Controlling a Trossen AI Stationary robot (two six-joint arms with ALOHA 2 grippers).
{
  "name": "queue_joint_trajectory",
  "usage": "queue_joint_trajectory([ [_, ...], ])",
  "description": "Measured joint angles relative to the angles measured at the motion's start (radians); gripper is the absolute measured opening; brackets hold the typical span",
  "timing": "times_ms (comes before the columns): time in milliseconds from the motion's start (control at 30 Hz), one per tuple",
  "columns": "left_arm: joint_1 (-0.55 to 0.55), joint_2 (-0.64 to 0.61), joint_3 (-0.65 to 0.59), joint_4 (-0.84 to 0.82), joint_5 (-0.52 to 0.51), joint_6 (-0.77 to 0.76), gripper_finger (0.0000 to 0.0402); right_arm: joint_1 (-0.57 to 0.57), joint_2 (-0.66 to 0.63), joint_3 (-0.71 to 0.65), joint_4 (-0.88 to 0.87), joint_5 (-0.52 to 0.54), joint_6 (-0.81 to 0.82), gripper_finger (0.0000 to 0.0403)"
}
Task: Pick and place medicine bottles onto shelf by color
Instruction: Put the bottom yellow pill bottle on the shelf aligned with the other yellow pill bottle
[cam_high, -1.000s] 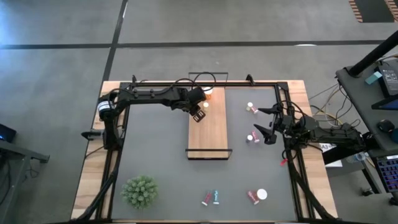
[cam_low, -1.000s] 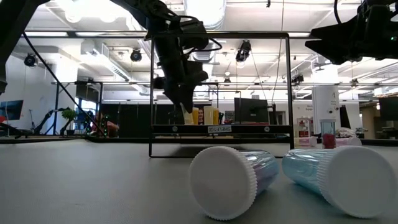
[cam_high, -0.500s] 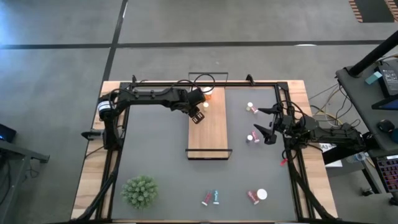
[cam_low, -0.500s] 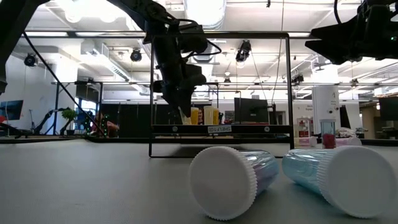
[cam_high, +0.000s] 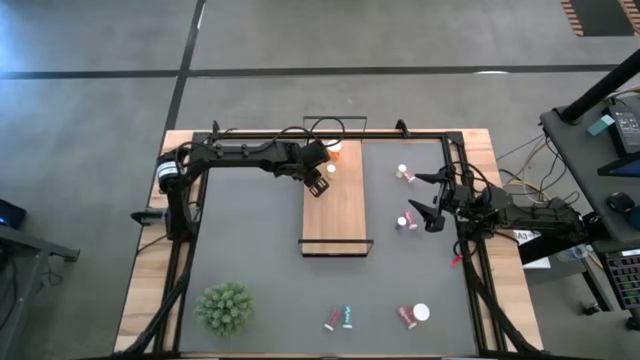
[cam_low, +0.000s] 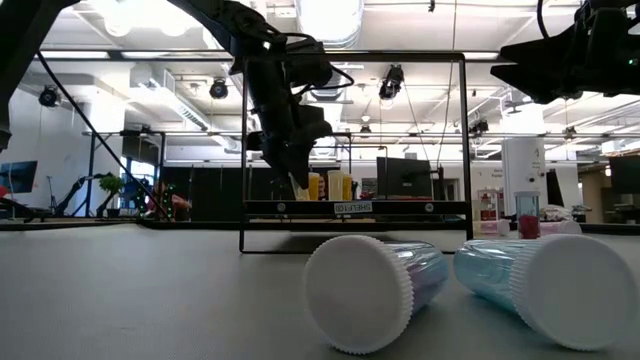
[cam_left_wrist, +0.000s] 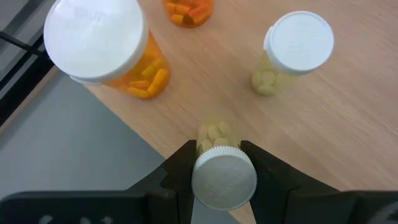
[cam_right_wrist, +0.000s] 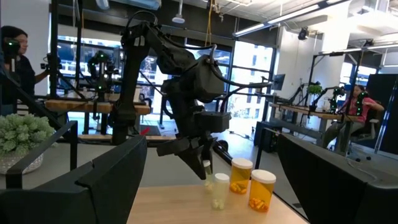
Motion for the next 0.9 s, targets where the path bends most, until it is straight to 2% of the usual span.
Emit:
queue_joint_trajectory([
  [500,0.0,-0.002,0.0,-0.007,0.007,-0.01,0.01,0.0,0.0,0.0,0.0,0.0,0.0,0.035],
  [633,0.0,-0.002,0.027,-0.076,0.015,-0.034,0.01,0.0,0.0,0.0,0.0,0.0,0.0,0.035],
  [900,0.001,-0.002,0.035,-0.082,0.03,-0.034,0.01,0.0,0.0,0.0,0.0,0.0,0.0,0.035],
])
